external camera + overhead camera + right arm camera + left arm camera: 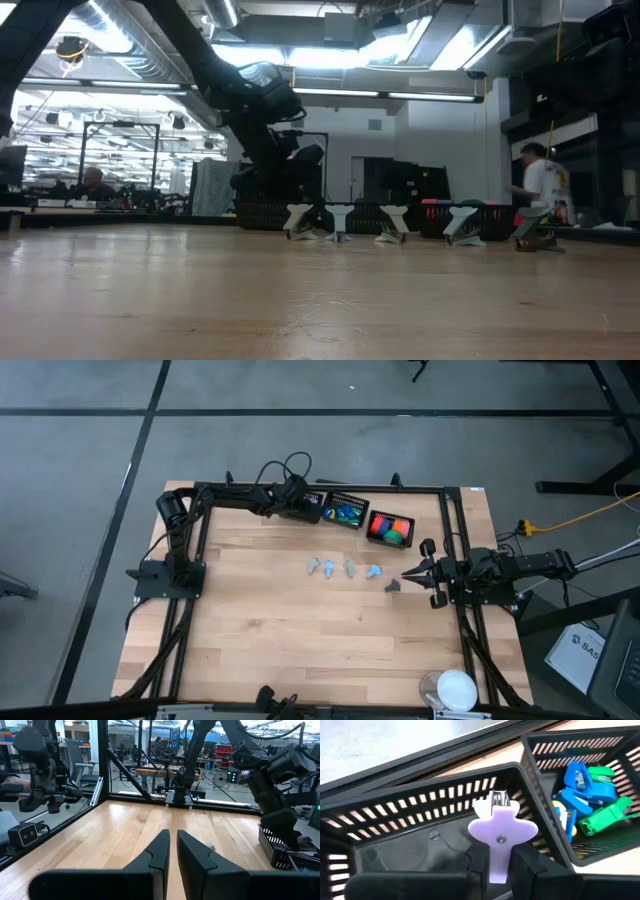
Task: Pick and place Stapler, Stapler remover, tape
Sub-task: Put the purple stapler remover into the left black bin, then put the gray stapler remover into the left black bin
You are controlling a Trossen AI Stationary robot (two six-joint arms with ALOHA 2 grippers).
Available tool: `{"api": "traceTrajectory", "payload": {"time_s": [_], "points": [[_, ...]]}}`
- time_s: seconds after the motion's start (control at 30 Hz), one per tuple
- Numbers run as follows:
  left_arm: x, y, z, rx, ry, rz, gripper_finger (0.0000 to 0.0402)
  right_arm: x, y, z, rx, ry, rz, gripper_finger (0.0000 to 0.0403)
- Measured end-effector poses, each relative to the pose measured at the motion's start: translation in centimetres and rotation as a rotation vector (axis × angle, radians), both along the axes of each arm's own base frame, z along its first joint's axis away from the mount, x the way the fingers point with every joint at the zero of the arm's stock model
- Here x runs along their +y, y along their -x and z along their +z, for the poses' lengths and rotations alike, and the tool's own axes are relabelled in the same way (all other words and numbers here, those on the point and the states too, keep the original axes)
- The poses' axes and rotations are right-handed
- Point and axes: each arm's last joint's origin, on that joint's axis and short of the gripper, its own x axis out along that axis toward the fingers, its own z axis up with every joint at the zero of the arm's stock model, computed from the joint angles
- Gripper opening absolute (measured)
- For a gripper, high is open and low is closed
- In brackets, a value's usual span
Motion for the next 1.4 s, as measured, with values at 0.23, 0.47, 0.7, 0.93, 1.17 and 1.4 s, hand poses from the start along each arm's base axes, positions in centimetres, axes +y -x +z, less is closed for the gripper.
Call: {"api": "traceTrajectory", "payload": {"time_s": [0.23,0.47,0.7,0.93,1.17,1.4], "points": [[0.0,0.0,0.0,0.006,-0.002,0.002,0.0062,0.0,0.0,0.0,0.0,0.0,0.0,0.0039],[0.0,0.0,0.0,0.013,-0.012,-0.002,0.0089,0.0,0.0,0.0,0.0,0.0,0.0,0.0039],[-0.1,0.1,0.4,0.007,-0.02,-0.012,0.0108,0.0,0.0,0.0,0.001,0.0,0.0,0.0039],[-1.5,0.0,3.8,-0.048,-0.097,-0.075,0.0112,0.0,0.0,0.0,0.001,0.0,0.0,0.0039],[-6.2,-1.0,7.2,-0.084,-0.16,-0.236,0.0112,0.0,0.0,0.0,0.0,0.0,0.0,0.0039],[-12.2,-2.7,8.0,-0.117,-0.147,-0.387,0.0112,0.0,0.0,0.0,0.0,0.0,0.0,0.0039]]}}
